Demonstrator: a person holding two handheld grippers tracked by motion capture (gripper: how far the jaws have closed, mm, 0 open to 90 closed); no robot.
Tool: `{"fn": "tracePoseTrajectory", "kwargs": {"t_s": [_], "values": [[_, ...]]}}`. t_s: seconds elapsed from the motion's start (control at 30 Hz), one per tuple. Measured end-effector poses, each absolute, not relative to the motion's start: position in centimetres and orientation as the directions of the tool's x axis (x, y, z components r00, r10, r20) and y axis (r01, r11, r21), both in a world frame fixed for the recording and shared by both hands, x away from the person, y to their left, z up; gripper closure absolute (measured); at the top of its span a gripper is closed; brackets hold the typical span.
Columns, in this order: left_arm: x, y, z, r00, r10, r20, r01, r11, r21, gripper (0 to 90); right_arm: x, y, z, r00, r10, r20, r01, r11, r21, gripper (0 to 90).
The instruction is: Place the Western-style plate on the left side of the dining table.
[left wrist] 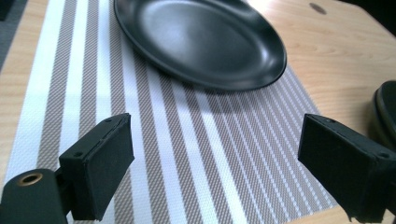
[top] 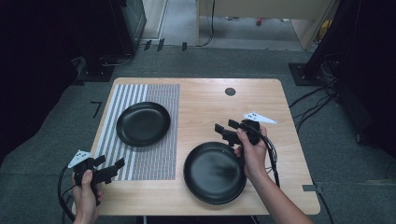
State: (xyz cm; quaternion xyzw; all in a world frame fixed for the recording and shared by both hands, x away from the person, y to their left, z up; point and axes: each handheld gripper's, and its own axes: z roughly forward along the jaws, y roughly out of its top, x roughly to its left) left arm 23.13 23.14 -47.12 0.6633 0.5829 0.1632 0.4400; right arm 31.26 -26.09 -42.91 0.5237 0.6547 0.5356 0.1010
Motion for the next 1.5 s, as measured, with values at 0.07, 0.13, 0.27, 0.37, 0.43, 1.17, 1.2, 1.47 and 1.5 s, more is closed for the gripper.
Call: {"fn": "tracePoseTrajectory", "kwargs": {"t_s": [0.07,0.13,0.27,0.37,0.43,1.17,1.2,1.47,1.5], "values": [[22.4,23.2,-47.1,0.267,0.921,-0.282,0.622,0.059,0.781,10.1,30.5,-27.0,-43.1,-0.422,0.794,0.437,0.582,-0.133,0.803,27.7],[21.7,23.1,-47.2,0.271,0.930,-0.249,0.614,0.033,0.789,10.1,29.6,-27.9,-43.4,-0.415,0.808,0.418,0.575,-0.123,0.809,27.5],[20.8,23.3,-47.8,0.271,0.942,-0.197,0.612,-0.010,0.791,10.5,27.9,-29.8,-44.4,-0.392,0.825,0.406,0.580,-0.121,0.805,26.8],[20.3,23.4,-48.5,0.256,0.951,-0.173,0.610,-0.020,0.792,11.5,26.4,-32.0,-45.6,-0.355,0.851,0.387,0.583,-0.122,0.803,26.6],[20.0,23.4,-49.0,0.235,0.962,-0.142,0.609,-0.032,0.793,12.6,25.7,-33.1,-46.1,-0.333,0.874,0.353,0.576,-0.108,0.810,26.6],[19.3,23.3,-51.6,0.150,0.989,0.019,0.640,-0.112,0.760,13.2,19.0,-44.1,-50.9,-0.072,0.987,0.144,0.610,-0.071,0.789,26.3],[19.3,23.3,-51.6,0.147,0.989,0.020,0.641,-0.111,0.760,13.2,19.0,-44.1,-50.9,-0.072,0.987,0.144,0.610,-0.071,0.789,26.3],[19.2,23.3,-52.0,0.151,0.988,0.027,0.647,-0.119,0.753,13.2,17.9,-44.9,-51.5,-0.042,0.991,0.125,0.618,-0.073,0.783,26.2],[19.2,23.3,-52.1,0.151,0.988,0.019,0.648,-0.114,0.753,13.2,17.9,-44.9,-51.6,-0.037,0.991,0.126,0.622,-0.076,0.779,26.2]]}}
